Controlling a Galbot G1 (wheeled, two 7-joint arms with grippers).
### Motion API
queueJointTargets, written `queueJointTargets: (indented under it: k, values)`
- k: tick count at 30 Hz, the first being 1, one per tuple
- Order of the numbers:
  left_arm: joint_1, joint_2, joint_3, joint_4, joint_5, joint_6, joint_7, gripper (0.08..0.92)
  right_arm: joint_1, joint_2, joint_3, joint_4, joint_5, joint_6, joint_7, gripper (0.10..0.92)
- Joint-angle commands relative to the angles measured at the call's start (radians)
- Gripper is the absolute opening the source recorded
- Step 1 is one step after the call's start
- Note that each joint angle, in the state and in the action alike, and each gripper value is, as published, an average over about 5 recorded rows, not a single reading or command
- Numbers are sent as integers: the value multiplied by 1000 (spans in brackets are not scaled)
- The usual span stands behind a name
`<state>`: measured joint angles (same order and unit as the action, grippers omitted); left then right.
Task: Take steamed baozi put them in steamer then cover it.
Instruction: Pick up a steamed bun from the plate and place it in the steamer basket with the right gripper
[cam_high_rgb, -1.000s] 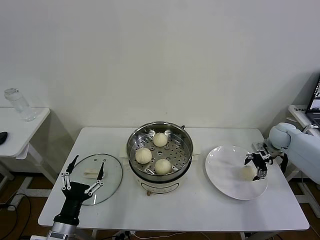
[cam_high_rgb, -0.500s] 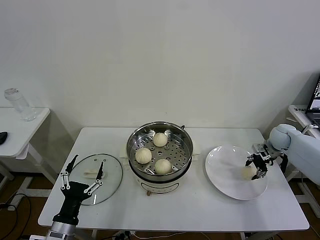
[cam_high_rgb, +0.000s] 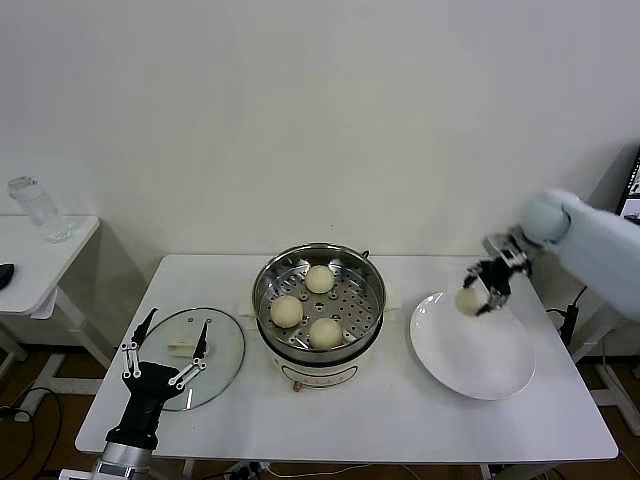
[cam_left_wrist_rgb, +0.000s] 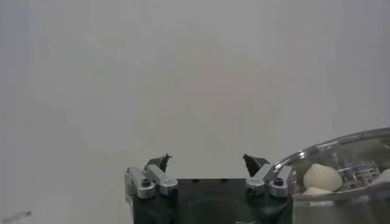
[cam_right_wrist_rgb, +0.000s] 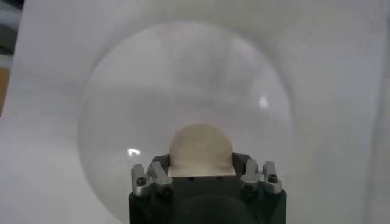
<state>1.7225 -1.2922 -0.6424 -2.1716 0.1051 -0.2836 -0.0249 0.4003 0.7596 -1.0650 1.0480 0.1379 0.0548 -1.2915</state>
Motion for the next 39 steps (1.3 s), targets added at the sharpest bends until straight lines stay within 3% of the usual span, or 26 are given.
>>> queueJointTargets:
  k: [1, 11, 39]
  values:
    - [5, 1, -1, -2, 0, -4, 0, 823, 381, 257, -233, 73, 304, -93, -75, 695]
    - [4, 1, -3, -1, -1, -11, -1, 823, 396, 421, -336, 144, 341, -135, -14, 696]
    - [-4, 2, -22, 7, -9, -16, -1, 823, 198, 496, -374, 65, 154, -136, 48, 687]
